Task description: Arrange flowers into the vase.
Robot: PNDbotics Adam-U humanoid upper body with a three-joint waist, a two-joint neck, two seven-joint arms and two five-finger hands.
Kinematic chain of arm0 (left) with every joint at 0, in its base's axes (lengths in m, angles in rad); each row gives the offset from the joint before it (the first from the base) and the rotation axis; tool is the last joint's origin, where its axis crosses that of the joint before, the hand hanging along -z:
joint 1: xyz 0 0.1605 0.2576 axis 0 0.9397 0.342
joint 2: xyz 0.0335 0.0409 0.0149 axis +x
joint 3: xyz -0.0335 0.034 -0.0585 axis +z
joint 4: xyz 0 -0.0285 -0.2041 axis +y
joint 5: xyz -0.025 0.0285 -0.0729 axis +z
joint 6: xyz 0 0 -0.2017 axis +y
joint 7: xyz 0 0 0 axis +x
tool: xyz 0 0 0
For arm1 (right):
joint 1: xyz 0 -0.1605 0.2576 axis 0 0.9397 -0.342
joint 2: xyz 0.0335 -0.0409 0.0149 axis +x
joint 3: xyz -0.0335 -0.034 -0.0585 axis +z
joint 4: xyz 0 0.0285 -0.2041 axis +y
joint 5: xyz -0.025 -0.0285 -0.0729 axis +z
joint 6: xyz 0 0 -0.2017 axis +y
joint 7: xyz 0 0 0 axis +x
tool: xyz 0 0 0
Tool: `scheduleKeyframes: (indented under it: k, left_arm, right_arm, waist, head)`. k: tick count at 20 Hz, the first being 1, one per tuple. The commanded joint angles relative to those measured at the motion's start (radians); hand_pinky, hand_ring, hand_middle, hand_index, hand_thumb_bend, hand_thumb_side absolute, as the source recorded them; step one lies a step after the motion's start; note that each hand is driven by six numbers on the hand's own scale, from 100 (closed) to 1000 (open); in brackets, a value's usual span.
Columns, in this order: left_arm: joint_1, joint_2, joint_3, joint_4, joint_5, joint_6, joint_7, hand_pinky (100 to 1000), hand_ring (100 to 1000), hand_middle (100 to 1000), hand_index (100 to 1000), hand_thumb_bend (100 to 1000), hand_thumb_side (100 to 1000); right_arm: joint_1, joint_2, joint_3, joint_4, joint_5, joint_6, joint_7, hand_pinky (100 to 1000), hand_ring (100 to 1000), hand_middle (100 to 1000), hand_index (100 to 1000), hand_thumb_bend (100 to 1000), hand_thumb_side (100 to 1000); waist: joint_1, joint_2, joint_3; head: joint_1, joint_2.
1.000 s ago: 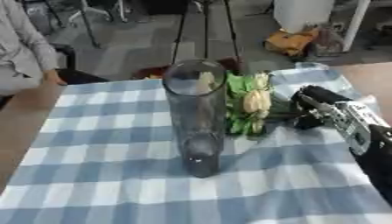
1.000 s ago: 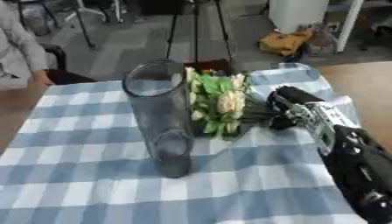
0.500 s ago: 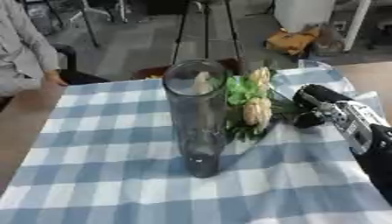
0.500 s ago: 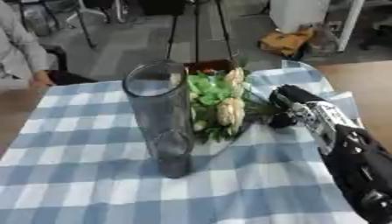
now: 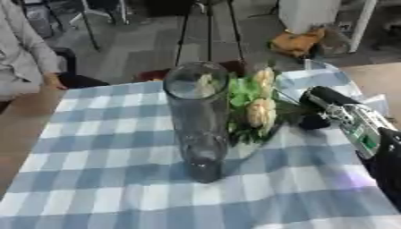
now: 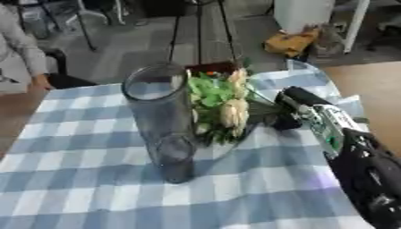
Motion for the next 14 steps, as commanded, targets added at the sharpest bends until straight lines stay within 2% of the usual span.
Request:
scheduleKeyframes:
  k: [1, 14]
  left_arm:
    - [-0.005, 0.008, 0.003, -0.014, 0.004, 0.003, -0.002, 546, 736, 814, 886, 255, 1000]
    - [-0.004, 0.01, 0.002, -0.014, 0.001, 0.005, -0.002, 548, 735, 815, 886, 252, 1000]
  right_arm:
    - [0.001, -0.019, -0.008, -0.011, -0.035, 0.016, -0.004, 509, 286, 100, 122, 100, 321]
    - [0.002, -0.046, -0.013, -0.128, -0.154, 0.094, -0.016, 514, 287, 100, 120, 100, 310]
  waist:
    - [0.0, -0.014, -0.002]
    - [0.0, -0.026, -0.009]
  head:
    - [0.002, -0.006]
    - [0.006, -0.005]
